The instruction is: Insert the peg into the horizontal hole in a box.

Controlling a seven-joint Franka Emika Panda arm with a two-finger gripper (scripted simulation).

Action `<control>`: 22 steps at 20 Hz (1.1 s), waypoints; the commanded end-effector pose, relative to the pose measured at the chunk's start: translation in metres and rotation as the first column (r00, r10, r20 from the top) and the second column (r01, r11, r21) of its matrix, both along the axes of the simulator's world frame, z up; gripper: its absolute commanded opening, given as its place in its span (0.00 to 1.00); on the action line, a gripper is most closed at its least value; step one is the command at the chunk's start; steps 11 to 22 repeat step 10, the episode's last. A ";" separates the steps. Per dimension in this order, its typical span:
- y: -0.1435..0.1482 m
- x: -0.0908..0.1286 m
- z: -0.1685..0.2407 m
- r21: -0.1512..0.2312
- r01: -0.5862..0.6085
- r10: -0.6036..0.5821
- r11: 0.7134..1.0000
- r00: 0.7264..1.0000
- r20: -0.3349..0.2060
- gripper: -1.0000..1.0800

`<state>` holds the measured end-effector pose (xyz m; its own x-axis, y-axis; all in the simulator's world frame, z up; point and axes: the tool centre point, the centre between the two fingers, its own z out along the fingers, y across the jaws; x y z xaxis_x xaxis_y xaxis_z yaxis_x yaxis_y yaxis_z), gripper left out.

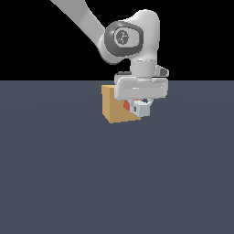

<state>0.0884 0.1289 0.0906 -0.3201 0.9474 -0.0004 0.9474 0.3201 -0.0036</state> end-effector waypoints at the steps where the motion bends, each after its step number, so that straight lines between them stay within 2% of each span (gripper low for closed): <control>1: 0.021 -0.006 0.002 0.002 -0.003 0.003 1.000 1.000 0.004 0.00; 8: 0.058 -0.018 0.003 0.002 -0.003 0.003 1.000 1.000 0.006 0.00; 22: 0.060 -0.019 0.003 0.002 -0.003 0.003 1.000 1.000 0.006 0.00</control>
